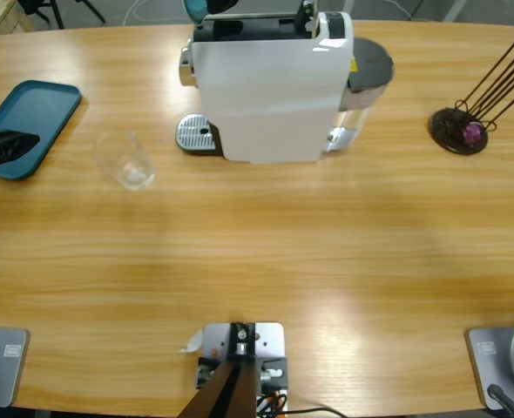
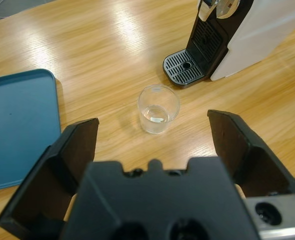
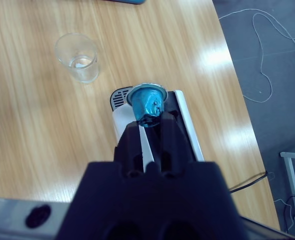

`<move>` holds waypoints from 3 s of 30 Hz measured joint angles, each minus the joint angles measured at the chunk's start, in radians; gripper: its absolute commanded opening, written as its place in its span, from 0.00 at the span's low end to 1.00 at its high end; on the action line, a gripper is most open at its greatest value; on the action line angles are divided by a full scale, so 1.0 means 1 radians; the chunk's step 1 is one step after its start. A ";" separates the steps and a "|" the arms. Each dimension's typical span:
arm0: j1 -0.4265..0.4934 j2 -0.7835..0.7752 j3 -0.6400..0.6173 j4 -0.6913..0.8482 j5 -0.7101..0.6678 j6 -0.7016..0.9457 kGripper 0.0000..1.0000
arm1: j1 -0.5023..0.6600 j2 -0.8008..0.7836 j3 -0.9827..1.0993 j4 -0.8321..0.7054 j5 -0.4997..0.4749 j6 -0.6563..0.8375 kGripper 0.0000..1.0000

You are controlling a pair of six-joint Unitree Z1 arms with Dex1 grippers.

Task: Pour coffee

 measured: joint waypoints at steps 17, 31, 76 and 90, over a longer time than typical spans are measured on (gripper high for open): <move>0.000 0.000 0.000 0.000 0.000 0.000 0.94 | -0.037 0.000 0.016 0.000 0.000 -0.014 0.00; 0.000 0.000 0.000 0.000 0.000 0.000 0.94 | -0.040 0.014 0.026 0.000 0.000 -0.014 0.00; 0.000 0.004 0.001 -0.004 0.000 0.000 0.94 | 0.062 -0.308 -0.009 0.172 -0.020 0.247 0.00; 0.000 0.004 0.003 -0.006 0.000 0.000 0.94 | 0.017 -0.393 0.483 -0.402 -0.576 0.402 0.00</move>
